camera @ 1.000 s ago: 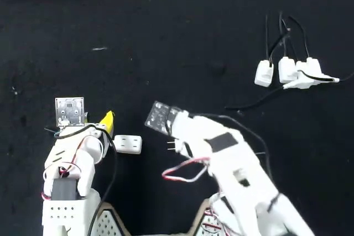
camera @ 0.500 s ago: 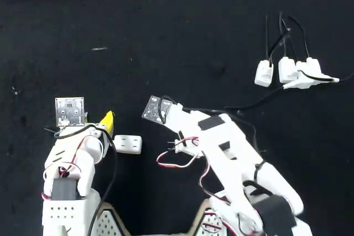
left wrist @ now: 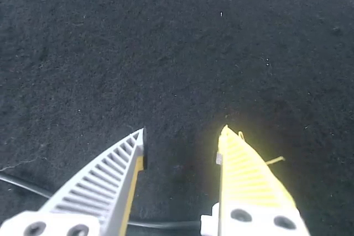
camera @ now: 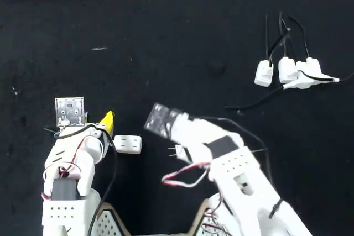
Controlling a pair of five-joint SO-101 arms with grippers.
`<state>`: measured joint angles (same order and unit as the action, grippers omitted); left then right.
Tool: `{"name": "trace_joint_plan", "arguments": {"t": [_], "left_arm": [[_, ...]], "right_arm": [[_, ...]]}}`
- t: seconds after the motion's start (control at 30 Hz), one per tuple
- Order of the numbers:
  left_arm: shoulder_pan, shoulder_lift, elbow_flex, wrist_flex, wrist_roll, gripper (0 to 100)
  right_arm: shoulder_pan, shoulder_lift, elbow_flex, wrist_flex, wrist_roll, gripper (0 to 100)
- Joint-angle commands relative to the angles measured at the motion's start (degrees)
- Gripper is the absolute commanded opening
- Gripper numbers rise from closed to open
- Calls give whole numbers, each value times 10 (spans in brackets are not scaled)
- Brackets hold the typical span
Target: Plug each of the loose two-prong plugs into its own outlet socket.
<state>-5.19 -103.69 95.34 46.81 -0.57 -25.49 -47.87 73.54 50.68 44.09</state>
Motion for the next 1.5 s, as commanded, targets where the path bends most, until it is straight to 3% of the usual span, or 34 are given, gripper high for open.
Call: {"name": "trace_joint_plan", "arguments": {"t": [0.0,0.23,0.5,0.67,0.83,1.0,1.47], "left_arm": [[-4,-2,-15,-5,-3,223],[-7,-2,-15,-5,-3,223],[-7,-2,-15,-5,-3,223],[-7,-2,-15,-5,-3,223],[-7,-2,-15,-5,-3,223],[-7,-2,-16,-5,-3,223],[-7,-2,-15,-5,-3,223]], "right_arm": [[-51,-25,14,14,-10,138],[-2,-24,7,-3,22,137],[-22,-4,18,-4,25,137],[-17,82,2,-62,24,139],[-13,174,-36,-60,25,141],[-18,175,-36,-45,34,140],[-37,163,-27,-23,238,138]]}}
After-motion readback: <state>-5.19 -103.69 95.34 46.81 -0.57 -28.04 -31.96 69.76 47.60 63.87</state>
